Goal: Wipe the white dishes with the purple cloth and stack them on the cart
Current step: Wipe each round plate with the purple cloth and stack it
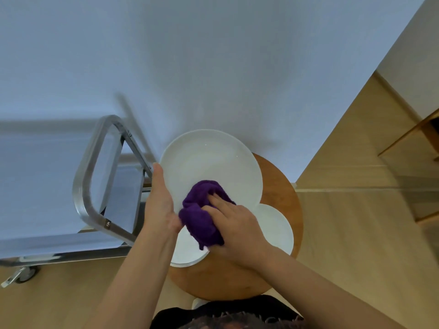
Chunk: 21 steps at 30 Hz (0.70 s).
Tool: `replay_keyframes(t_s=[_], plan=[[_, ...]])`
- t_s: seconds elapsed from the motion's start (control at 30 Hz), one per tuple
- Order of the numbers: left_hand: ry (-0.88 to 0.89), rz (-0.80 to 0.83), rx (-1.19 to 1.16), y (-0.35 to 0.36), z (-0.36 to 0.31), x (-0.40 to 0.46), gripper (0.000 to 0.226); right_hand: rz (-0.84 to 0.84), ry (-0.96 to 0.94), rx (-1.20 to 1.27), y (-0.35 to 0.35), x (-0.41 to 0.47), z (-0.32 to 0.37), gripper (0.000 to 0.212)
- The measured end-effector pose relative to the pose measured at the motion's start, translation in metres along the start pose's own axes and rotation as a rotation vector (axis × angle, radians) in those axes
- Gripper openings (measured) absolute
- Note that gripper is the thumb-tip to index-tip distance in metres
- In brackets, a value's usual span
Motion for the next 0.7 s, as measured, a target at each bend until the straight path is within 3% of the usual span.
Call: replay_keyframes(t_s=[0.1,0.27,0.33,0.4,0.5,0.6,0.67,0.7], plan=[[-0.073,0.175,0.087,0.007,-0.012,0.001,0.063,-0.177,-0.170,-0.057,-0.022,-0.004,-0.013,0.024],[-0.045,0.251,0.173,0.009,-0.033,0.001,0.051,-0.223,-0.220,-0.066,-0.035,-0.006,-0.014,0.025],[-0.002,0.249,0.266,0.009,-0.037,0.002,0.057,-0.252,-0.211,0.009,-0.041,-0.004,-0.011,0.025],[0.008,0.307,0.338,0.011,-0.034,0.003,0.075,-0.270,0.012,0.247,-0.050,-0.002,-0.016,0.023],[0.058,0.335,0.414,0.008,-0.025,0.003,0.085,-0.332,0.594,0.809,-0.050,-0.005,-0.038,0.040],[0.249,0.222,0.583,0.006,-0.018,0.004,0.073,-0.418,0.740,1.360,-0.042,-0.008,-0.053,0.038],[0.369,0.104,0.762,-0.002,-0.014,0.008,0.070,-0.416,0.815,1.551,-0.037,-0.011,-0.057,0.037],[0.330,0.123,0.725,-0.005,-0.007,0.011,0.072,-0.393,0.853,1.616,-0.033,-0.012,-0.058,0.039]])
Point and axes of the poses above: each hand's wrist, its own x-axis towards the middle knuckle, its own y-axis out of the palm, z = x × y, the point moved 5 cm from there along x, towards the middle knuckle, and after that the axes turned 3 degrees about -z, right-handed, at the moved point
